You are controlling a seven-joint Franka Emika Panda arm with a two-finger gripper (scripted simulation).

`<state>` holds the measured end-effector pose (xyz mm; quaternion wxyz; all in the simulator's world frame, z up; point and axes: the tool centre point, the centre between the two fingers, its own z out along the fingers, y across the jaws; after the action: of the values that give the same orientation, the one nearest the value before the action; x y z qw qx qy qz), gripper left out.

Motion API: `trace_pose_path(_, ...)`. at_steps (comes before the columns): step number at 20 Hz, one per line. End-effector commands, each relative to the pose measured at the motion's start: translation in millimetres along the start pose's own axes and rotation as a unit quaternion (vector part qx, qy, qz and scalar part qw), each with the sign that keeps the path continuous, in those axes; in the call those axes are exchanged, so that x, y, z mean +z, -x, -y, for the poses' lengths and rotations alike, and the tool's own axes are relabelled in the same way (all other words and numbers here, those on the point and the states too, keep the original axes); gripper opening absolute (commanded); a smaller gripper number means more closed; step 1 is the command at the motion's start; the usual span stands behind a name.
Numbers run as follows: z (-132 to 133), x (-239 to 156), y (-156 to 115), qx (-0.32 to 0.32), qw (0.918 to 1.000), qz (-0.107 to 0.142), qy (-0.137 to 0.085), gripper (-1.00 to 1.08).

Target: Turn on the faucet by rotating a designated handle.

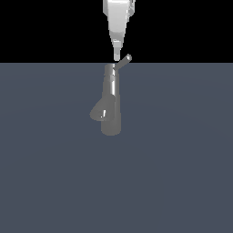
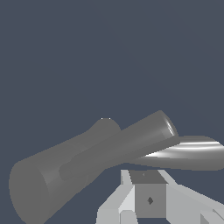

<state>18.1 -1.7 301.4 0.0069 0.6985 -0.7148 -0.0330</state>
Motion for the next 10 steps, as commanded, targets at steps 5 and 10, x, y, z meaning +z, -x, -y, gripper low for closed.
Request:
trace_pose_path(5, 14, 10, -29, 0.011, 0.9999, -0.002, 0.001, -1.0)
trace_pose_path(10, 22, 13, -44, 0.014, 0.9999, -0.003, 0.001, -1.0)
